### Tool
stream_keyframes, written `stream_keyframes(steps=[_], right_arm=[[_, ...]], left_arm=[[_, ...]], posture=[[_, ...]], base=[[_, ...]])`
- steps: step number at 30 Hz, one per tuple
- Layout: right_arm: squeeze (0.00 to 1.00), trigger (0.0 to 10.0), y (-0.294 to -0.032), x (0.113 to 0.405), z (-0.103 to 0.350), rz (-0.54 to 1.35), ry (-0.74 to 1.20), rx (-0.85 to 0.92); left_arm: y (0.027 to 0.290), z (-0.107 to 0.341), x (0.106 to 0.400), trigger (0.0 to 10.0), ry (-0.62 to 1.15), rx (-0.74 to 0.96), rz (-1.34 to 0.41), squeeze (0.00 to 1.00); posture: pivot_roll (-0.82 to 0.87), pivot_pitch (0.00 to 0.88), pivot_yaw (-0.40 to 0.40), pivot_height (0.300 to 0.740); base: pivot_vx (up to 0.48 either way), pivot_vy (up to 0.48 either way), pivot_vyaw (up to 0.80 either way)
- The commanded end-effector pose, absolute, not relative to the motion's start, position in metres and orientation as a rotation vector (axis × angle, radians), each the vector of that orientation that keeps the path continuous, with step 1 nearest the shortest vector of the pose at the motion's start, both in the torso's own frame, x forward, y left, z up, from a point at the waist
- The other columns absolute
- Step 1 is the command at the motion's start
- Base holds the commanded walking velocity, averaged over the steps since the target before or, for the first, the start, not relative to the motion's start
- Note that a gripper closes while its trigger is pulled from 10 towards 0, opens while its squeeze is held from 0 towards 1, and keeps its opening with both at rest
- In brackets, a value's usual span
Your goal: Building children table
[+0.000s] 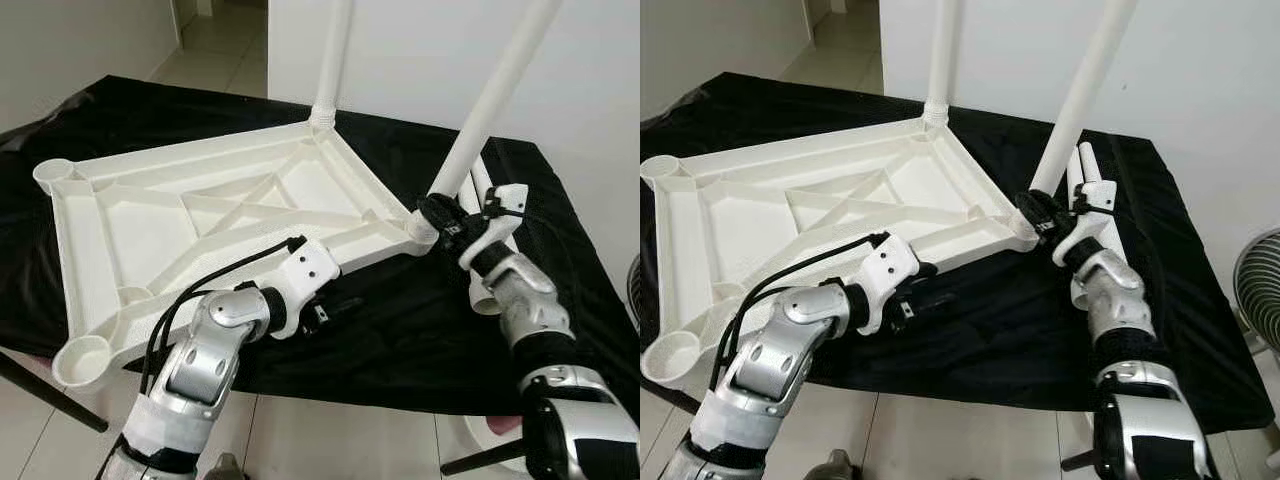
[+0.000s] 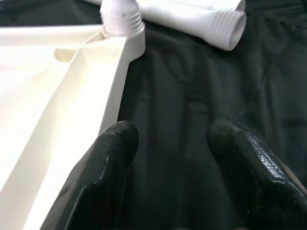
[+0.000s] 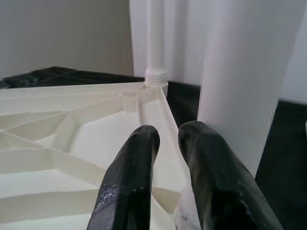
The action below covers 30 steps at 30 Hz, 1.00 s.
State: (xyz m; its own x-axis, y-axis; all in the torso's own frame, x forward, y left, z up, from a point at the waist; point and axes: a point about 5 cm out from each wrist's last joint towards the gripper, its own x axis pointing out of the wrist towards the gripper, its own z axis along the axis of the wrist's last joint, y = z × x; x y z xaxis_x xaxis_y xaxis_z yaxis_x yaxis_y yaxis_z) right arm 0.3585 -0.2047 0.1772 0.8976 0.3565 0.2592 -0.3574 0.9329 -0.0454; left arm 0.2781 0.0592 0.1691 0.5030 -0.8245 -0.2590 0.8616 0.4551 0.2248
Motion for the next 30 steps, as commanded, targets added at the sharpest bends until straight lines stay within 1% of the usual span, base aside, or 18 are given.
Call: stream_keyframes(steps=[1, 2, 6, 10, 14, 17, 20, 30], right_arm=[[0.00, 10.0, -0.204, 0.355, 0.181, 0.351, -0.310, -0.040], [0.00, 10.0, -0.204, 0.355, 0.181, 0.351, -0.310, -0.040], [0.00, 10.0, -0.190, 0.346, 0.178, 0.358, -0.341, -0.025], [0.00, 10.0, -0.186, 0.344, 0.176, 0.348, -0.353, -0.007], [0.00, 10.0, -0.171, 0.327, 0.161, 0.336, -0.346, 0.079], [0.00, 10.0, -0.169, 0.323, 0.159, 0.324, -0.344, 0.122], [0.00, 10.0, -0.166, 0.314, 0.156, 0.267, -0.353, 0.157], [0.00, 10.0, -0.157, 0.303, 0.156, 0.247, -0.346, 0.172]], left_arm=[[0.066, 0.170, 0.289, 10.0, 0.100, 0.358, -0.805, 0.00], [0.066, 0.170, 0.289, 10.0, 0.100, 0.358, -0.805, 0.00], [0.069, 0.169, 0.294, 10.0, 0.108, 0.362, -0.766, 0.00], [0.071, 0.168, 0.295, 10.0, 0.116, 0.364, -0.756, 0.00], [0.082, 0.162, 0.308, 10.0, 0.177, 0.377, -0.663, 0.00], [0.083, 0.162, 0.311, 10.0, 0.184, 0.375, -0.645, 0.00], [0.085, 0.161, 0.317, 10.0, 0.192, 0.363, -0.618, 0.00], [0.088, 0.160, 0.327, 10.0, 0.212, 0.367, -0.576, 0.00]], posture=[[0.17, 0.088, -0.068, 0.740], [0.17, 0.088, -0.068, 0.740], [0.17, 0.098, -0.064, 0.740], [0.17, 0.100, -0.062, 0.740], [0.16, 0.105, -0.043, 0.740], [0.16, 0.105, -0.037, 0.740], [0.16, 0.100, -0.030, 0.740], [0.15, 0.097, -0.023, 0.740]], base=[[0.000, 0.000, 0.00], [0.000, 0.000, 0.00], [0.000, 0.000, 0.00], [0.000, 0.000, 0.00], [0.000, 0.000, 0.00], [0.000, 0.000, 0.00], [0.000, 0.000, 0.00], [0.000, 0.000, 0.00]])
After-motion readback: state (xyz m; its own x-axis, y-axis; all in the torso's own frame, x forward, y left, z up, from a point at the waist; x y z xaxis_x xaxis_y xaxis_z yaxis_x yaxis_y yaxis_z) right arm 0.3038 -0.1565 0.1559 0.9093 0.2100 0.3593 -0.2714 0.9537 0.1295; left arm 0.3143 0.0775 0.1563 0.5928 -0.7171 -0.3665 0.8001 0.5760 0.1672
